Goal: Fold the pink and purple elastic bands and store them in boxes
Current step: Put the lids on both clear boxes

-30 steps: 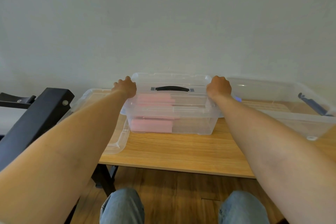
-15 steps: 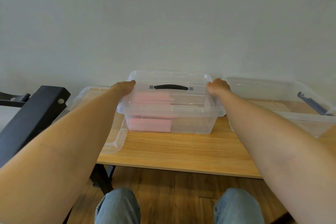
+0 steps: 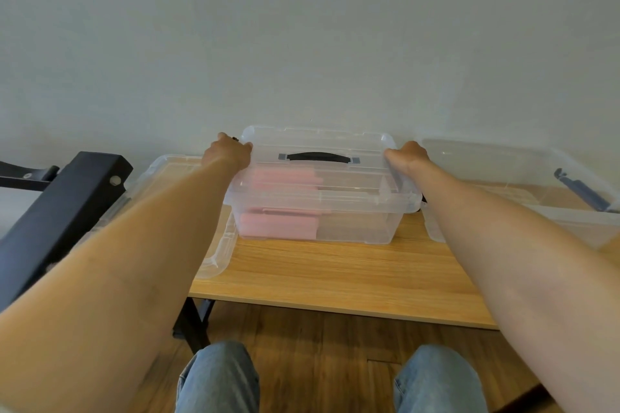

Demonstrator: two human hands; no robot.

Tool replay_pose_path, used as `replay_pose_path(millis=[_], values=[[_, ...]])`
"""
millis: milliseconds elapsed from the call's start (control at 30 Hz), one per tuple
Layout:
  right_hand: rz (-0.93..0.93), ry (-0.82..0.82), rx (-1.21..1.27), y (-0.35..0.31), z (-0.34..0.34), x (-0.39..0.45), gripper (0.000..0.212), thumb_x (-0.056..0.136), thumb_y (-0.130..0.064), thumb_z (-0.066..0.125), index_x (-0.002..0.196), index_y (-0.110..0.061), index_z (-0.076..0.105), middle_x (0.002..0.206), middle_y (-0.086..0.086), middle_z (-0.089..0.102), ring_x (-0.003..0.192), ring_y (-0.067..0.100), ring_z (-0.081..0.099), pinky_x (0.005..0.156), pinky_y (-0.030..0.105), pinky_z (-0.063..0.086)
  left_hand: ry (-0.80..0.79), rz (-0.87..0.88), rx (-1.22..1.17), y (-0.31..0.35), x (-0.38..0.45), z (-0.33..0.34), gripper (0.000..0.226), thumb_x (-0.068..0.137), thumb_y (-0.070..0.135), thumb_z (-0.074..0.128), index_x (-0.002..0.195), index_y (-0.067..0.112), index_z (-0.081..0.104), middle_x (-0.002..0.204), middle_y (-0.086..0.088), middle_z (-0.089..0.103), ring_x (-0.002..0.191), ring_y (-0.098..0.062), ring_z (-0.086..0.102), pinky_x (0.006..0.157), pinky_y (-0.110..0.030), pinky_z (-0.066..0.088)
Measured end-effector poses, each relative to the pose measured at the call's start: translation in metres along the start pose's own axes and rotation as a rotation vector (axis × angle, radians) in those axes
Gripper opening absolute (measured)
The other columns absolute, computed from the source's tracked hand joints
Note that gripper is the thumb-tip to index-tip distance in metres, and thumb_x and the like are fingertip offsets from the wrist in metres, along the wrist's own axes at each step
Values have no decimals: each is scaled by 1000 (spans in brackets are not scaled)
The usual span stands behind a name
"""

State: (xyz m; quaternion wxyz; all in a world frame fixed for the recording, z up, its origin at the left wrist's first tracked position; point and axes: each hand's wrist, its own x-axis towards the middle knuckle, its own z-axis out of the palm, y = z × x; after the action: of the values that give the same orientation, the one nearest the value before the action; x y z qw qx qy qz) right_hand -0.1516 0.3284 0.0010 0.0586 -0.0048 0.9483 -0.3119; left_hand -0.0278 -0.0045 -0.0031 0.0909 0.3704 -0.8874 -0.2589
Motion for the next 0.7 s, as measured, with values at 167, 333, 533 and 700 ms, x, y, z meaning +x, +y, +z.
replay_pose_path(millis=[167, 333, 533, 700], values=[[37, -37, -39, -5, 1, -4, 63, 111, -45, 27, 148, 4, 41, 145, 24, 51, 129, 41, 53, 96, 42, 43, -5, -19, -10, 0, -1, 3, 63, 105, 48, 42, 147, 2, 32, 138, -19, 55, 127, -39, 53, 89, -42, 40], [106, -77, -79, -10, 5, -5, 79, 110, -56, 14, 153, 5, 37, 157, 26, 41, 143, 42, 43, 117, 46, 33, -49, -5, -70, -3, 1, 1, 59, 111, 41, 20, 145, 1, 46, 138, -24, 55, 129, -41, 51, 105, -47, 41], [127, -32, -117, -10, 7, -2, 82, 109, -59, 16, 146, 8, 46, 147, 28, 52, 133, 44, 52, 114, 48, 40, -70, -71, -198, -3, 2, -5, 52, 107, 43, 40, 136, 1, 51, 129, -20, 60, 116, -38, 60, 89, -39, 43], [124, -23, -165, -8, 7, -2, 83, 109, -58, 13, 141, 8, 52, 140, 29, 57, 127, 45, 56, 112, 49, 42, -40, 43, -24, -2, 2, -2, 38, 105, 12, 32, 139, 0, 45, 131, -21, 55, 118, -41, 55, 87, -42, 45]])
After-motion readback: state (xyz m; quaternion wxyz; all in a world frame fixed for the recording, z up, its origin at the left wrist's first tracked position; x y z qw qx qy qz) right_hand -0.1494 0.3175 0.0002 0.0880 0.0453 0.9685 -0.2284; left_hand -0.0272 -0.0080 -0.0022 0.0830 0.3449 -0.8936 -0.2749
